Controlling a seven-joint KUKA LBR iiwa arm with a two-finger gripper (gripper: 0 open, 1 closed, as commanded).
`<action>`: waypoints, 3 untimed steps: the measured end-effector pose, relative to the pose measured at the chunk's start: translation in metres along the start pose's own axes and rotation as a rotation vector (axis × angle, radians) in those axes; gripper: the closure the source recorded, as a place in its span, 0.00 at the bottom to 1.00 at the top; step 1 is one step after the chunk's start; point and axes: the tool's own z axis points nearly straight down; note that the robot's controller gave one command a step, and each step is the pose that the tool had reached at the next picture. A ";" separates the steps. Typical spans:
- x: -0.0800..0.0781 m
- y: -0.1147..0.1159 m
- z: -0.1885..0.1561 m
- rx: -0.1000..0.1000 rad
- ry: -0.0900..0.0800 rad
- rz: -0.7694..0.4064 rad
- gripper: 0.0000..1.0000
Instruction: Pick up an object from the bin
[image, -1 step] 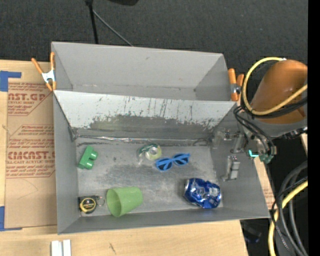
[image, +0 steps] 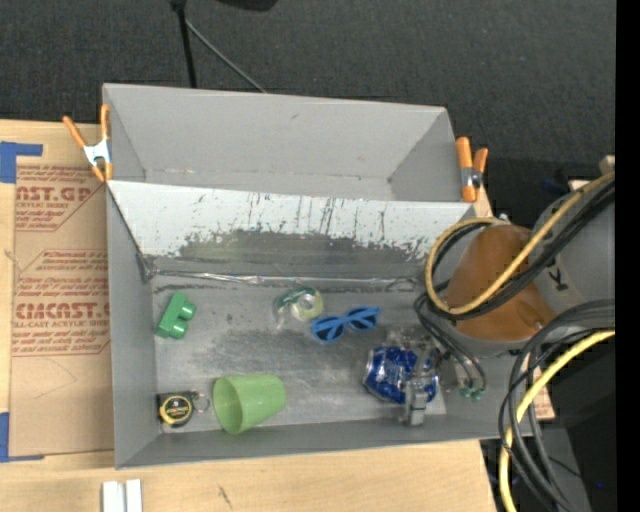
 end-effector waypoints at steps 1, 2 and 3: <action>0.002 -0.011 -0.032 0.001 0.005 0.252 0.00; 0.003 -0.011 -0.032 0.001 0.006 0.392 0.00; 0.005 0.002 0.000 0.001 0.010 0.480 0.00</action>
Offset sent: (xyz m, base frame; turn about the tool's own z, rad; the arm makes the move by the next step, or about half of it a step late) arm -0.0027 -0.0112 0.0322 0.2511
